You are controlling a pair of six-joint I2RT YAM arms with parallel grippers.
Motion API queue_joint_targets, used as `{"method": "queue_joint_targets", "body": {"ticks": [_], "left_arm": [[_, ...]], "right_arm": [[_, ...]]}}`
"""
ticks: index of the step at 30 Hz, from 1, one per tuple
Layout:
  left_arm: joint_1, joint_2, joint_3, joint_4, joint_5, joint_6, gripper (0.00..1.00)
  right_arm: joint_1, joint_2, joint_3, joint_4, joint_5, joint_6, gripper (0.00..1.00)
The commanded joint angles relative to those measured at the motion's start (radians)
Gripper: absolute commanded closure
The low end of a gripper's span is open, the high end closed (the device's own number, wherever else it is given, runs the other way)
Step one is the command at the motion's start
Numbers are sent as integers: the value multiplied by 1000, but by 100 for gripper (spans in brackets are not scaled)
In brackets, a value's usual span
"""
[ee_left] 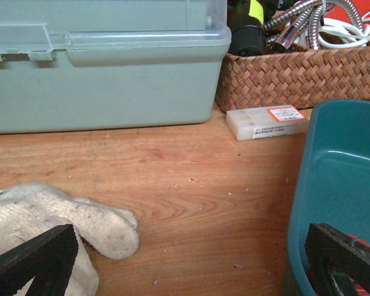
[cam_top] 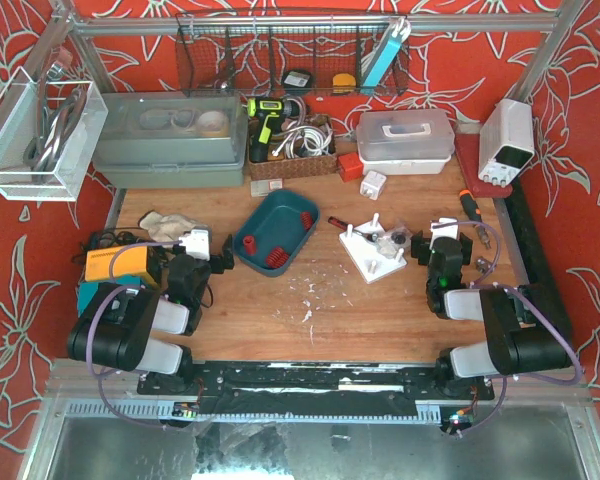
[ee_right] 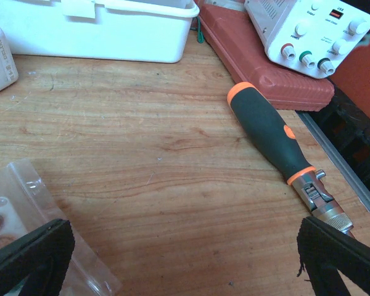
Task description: Install the large spring
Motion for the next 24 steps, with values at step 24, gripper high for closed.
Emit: {"method": "queue_joint_targets", "body": {"ticks": [24], "left_arm": [[-6,-223,228,-448,-36,-48,0]], "right_arm": [[-3,-193,62,-229,25,-18,1]]}}
